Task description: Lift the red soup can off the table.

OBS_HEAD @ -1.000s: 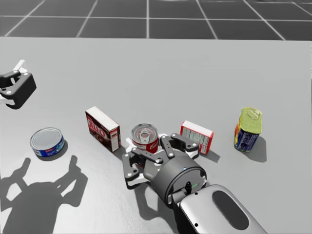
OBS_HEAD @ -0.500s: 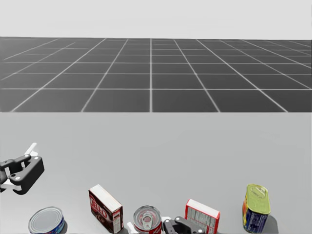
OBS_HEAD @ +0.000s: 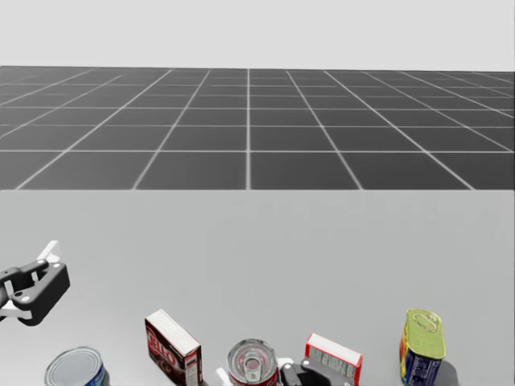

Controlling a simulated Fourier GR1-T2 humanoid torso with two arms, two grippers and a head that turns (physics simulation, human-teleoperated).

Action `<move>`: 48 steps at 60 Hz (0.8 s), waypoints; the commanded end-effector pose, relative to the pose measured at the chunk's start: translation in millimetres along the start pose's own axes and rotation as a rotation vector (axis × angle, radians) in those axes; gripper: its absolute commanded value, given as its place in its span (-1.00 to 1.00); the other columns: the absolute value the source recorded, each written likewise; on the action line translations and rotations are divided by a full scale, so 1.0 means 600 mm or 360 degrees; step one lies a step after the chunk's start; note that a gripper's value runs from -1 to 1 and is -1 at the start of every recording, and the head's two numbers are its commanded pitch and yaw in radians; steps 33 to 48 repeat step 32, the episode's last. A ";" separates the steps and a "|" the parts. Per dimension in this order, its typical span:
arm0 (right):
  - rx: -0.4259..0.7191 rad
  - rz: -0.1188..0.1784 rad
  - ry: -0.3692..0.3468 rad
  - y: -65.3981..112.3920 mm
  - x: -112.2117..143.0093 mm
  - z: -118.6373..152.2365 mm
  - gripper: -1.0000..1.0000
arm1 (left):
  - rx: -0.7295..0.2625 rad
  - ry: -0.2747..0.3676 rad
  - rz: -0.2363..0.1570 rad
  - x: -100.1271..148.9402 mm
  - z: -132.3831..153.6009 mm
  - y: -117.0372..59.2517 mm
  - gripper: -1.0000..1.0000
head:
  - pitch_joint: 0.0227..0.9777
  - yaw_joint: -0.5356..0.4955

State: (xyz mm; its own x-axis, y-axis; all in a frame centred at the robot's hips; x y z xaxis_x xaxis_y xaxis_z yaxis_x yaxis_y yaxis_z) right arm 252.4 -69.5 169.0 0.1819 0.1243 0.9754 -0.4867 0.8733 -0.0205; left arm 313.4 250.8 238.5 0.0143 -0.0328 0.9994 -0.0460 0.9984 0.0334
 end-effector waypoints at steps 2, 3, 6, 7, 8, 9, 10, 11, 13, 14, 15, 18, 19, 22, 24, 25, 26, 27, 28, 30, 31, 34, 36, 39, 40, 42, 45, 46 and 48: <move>-0.0131 0.0036 -0.0198 -0.008 0.083 0.010 0.82 | 0.0003 0.0000 0.0001 0.000 0.000 0.001 -1.00 | -0.08 -0.01; -0.0129 0.0038 -0.0205 -0.008 0.086 0.011 0.83 | 0.0003 0.0000 0.0001 0.000 0.000 0.001 -1.00 | -0.08 -0.01; -0.0132 0.0051 -0.0230 -0.008 0.097 0.015 0.82 | 0.0003 0.0001 0.0002 0.000 0.000 0.001 -1.00 | -0.08 -0.01; -0.0133 0.0056 -0.0253 -0.008 0.108 0.019 0.82 | 0.0003 0.0001 0.0003 0.000 0.000 0.001 -1.00 | -0.09 -0.01; -0.0133 0.0058 -0.0263 -0.008 0.111 0.021 0.81 | 0.0003 0.0000 0.0003 0.000 0.000 0.001 -1.00 | -0.09 -0.01; -0.0133 0.0061 -0.0270 -0.008 0.115 0.022 0.82 | 0.0003 0.0000 0.0004 0.000 0.000 0.002 -1.00 | -0.09 -0.01; -0.0134 0.0065 -0.0288 -0.008 0.122 0.025 0.81 | 0.0003 0.0001 0.0004 0.000 0.000 0.002 -1.00 | -0.09 -0.01; -0.0135 0.0066 -0.0296 -0.008 0.126 0.026 0.81 | 0.0003 0.0001 0.0004 0.000 0.000 0.002 -1.00 | -0.09 -0.01; -0.0141 0.0078 -0.0335 -0.009 0.141 0.033 0.82 | 0.0004 0.0001 0.0004 0.000 0.000 0.002 -1.00 | -0.09 -0.01; -0.0144 0.0080 -0.0346 -0.009 0.145 0.034 0.83 | 0.0005 0.0000 0.0004 0.000 0.000 0.002 -1.00 | -0.09 -0.01; -0.0148 0.0083 -0.0356 -0.009 0.149 0.036 0.83 | 0.0005 0.0000 0.0004 0.000 0.000 0.002 -1.00 | -0.09 -0.01; -0.0160 0.0094 -0.0408 -0.010 0.169 0.044 0.83 | 0.0005 0.0000 0.0005 0.001 0.000 0.002 -1.00 | -0.09 -0.01; -0.0161 0.0095 -0.0419 -0.010 0.172 0.046 0.84 | 0.0005 0.0000 0.0005 0.001 0.000 0.002 -1.00 | -0.09 -0.01; -0.0168 0.0104 -0.0462 -0.010 0.188 0.054 0.85 | 0.0005 -0.0001 0.0005 0.001 0.000 0.003 -1.00 | -0.09 -0.01; -0.0177 0.0114 -0.0499 -0.011 0.200 0.061 0.83 | 0.0005 -0.0001 0.0006 0.001 0.000 0.003 -1.00 | -0.09 -0.01; -0.0185 0.0121 -0.0526 -0.011 0.208 0.065 0.86 | 0.0005 -0.0001 0.0006 0.001 0.000 0.003 -1.00 | -0.09 -0.01; -0.0189 0.0124 -0.0543 -0.012 0.212 0.067 0.86 | 0.0005 -0.0001 0.0006 0.001 0.000 0.003 -1.00 | -0.09 -0.01; -0.0193 0.0127 -0.0557 -0.013 0.216 0.069 0.86 | 0.0005 -0.0002 0.0007 0.001 0.000 0.003 -1.00 | -0.09 -0.01; -0.0199 0.0130 -0.0573 -0.013 0.221 0.072 0.88 | 0.0005 -0.0002 0.0007 0.001 0.000 0.003 -1.00 | -0.09 -0.01; -0.0213 0.0134 -0.0638 -0.016 0.239 0.082 0.90 | 0.0004 -0.0002 0.0006 0.001 -0.001 0.003 -1.00 | -0.09 -0.01; -0.0217 0.0137 -0.0655 -0.017 0.244 0.085 0.89 | 0.0004 -0.0002 0.0005 0.001 -0.001 0.003 -1.00 | -0.09 -0.01; -0.0223 0.0140 -0.0674 -0.017 0.249 0.088 0.91 | 0.0004 -0.0002 0.0006 0.001 -0.001 0.002 -1.00 | -0.09 -0.01; -0.0223 0.0140 -0.0674 -0.017 0.249 0.088 0.91 | 0.0004 -0.0002 0.0006 0.001 -0.001 0.002 -1.00 | -0.09 -0.01; -0.0223 0.0140 -0.0674 -0.017 0.249 0.088 0.91 | 0.0004 -0.0002 0.0006 0.001 -0.001 0.002 -1.00 | -0.09 -0.01; -0.0223 0.0140 -0.0674 -0.017 0.249 0.088 0.91 | 0.0004 -0.0002 0.0006 0.001 -0.001 0.002 -1.00 | -0.09 -0.01; -0.0223 0.0140 -0.0674 -0.017 0.249 0.088 0.91 | 0.0004 -0.0002 0.0006 0.001 -0.001 0.002 -1.00 | -0.09 -0.01; -0.0223 0.0140 -0.0674 -0.017 0.249 0.088 0.91 | 0.0004 -0.0002 0.0006 0.001 -0.001 0.002 -1.00 | -0.09 -0.01; -0.0223 0.0140 -0.0674 -0.017 0.249 0.088 0.91 | 0.0004 -0.0002 0.0006 0.001 -0.001 0.002 -1.00 | -0.09 -0.01; -0.0223 0.0140 -0.0674 -0.017 0.249 0.088 0.91 | 0.0004 -0.0002 0.0006 0.001 -0.001 0.002 -1.00 | -0.09 -0.01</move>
